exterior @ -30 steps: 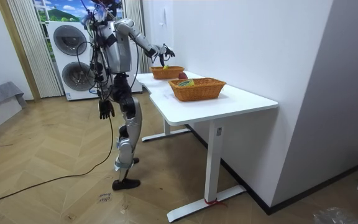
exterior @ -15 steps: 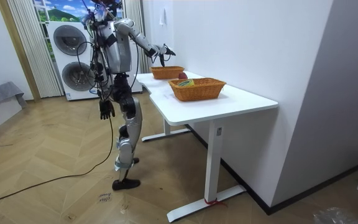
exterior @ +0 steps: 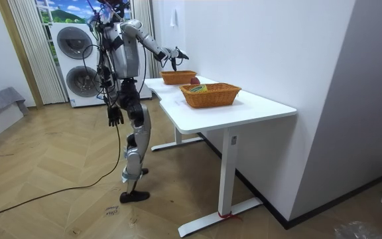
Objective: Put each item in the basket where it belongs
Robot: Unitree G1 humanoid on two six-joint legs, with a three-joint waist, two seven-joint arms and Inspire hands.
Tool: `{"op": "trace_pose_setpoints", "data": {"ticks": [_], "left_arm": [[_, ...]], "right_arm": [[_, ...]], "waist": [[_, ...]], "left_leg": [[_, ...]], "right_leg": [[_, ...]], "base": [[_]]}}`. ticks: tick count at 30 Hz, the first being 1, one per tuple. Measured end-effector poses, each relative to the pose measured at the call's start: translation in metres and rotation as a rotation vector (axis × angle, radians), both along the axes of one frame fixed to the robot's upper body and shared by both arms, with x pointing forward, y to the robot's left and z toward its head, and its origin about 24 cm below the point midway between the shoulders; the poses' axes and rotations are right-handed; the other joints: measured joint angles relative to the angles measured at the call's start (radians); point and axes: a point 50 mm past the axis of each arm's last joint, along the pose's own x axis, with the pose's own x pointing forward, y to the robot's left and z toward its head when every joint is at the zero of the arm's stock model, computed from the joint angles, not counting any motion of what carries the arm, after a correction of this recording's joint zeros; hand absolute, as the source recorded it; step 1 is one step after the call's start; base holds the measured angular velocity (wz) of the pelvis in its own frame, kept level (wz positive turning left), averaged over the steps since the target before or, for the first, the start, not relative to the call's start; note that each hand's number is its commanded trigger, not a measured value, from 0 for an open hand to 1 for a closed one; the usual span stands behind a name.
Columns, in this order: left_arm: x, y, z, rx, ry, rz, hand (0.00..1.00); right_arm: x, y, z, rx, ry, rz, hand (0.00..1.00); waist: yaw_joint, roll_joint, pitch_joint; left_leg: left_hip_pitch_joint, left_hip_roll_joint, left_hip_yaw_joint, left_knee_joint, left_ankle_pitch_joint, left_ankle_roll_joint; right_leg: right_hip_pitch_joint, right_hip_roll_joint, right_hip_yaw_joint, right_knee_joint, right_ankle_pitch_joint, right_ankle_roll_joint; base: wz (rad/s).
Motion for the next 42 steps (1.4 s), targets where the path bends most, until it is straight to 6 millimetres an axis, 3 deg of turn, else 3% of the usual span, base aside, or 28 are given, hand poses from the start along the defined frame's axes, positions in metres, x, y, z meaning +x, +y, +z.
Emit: {"op": "trace_pose_setpoints", "data": {"ticks": [6,7,12,18,22,24,31,32,42], "left_arm": [[-0.002,0.002,0.001,0.004,-0.003,0.019,0.00],[-0.003,0.002,0.001,0.004,-0.002,0.019,0.00],[-0.012,0.003,0.000,0.023,0.022,0.038,0.00],[-0.020,-0.005,-0.002,0.003,0.044,0.051,0.00],[-0.020,-0.009,-0.003,-0.005,0.042,0.048,0.00],[-0.021,-0.011,-0.004,-0.007,0.048,0.049,0.00],[-0.024,-0.017,-0.006,-0.005,0.061,0.057,0.00],[-0.024,-0.018,-0.006,-0.003,0.062,0.046,0.00],[-0.029,-0.021,-0.006,-0.008,0.074,0.030,0.00]], "right_arm": [[0.002,-0.010,0.009,0.161,0.003,-0.024,0.00],[0.003,-0.014,0.011,0.212,-0.003,-0.040,0.00],[0.008,-0.037,0.011,0.428,-0.026,-0.150,0.00],[0.006,-0.053,0.011,0.577,-0.060,-0.249,0.00],[0.006,-0.056,0.009,0.647,-0.082,-0.290,0.00],[0.006,-0.059,0.005,0.690,-0.070,-0.320,0.00],[0.006,-0.066,-0.017,0.844,0.007,-0.446,0.00],[0.006,-0.066,-0.021,0.870,0.023,-0.457,0.00],[-0.001,-0.074,-0.056,0.902,0.116,-0.570,0.00]], "waist": [[-0.021,-0.004,-0.0032],[-0.026,0.001,0.0005],[-0.049,0.008,0.0038],[-0.085,0.056,0.0009],[-0.107,0.095,-0.0103],[-0.115,0.105,-0.0166],[-0.127,0.107,-0.0158],[-0.127,0.108,-0.0122],[-0.127,0.111,-0.0093]], "left_leg": [[0.003,-0.001,0.011,0.000,0.000,0.001],[0.005,-0.001,0.013,0.000,0.000,0.001],[0.029,-0.001,0.012,0.000,0.000,0.001],[0.031,-0.001,0.017,0.003,-0.001,0.001],[0.032,-0.001,0.029,0.001,0.001,0.003],[0.036,-0.001,0.035,0.000,0.003,0.005],[0.056,-0.001,0.038,0.001,0.006,0.006],[0.054,-0.001,0.037,0.001,0.006,0.006],[0.049,-0.005,0.018,0.004,0.008,0.003]], "right_leg": [[0.002,-0.002,0.024,-0.001,0.000,0.000],[0.004,-0.003,0.024,-0.001,0.000,0.000],[0.028,-0.002,0.020,-0.001,0.000,0.000],[0.031,-0.003,0.017,-0.001,0.000,0.000],[0.033,-0.007,0.007,0.001,0.000,0.000],[0.035,-0.009,0.008,0.001,0.000,0.001],[0.052,-0.010,0.004,0.001,-0.001,0.001],[0.052,-0.010,-0.004,0.000,-0.001,0.001],[0.058,-0.010,-0.035,0.001,-0.001,0.002]], "base": [[-0.03],[-0.04],[0.00],[0.00],[-0.05],[-0.07],[-0.01],[0.06],[0.05]]}}
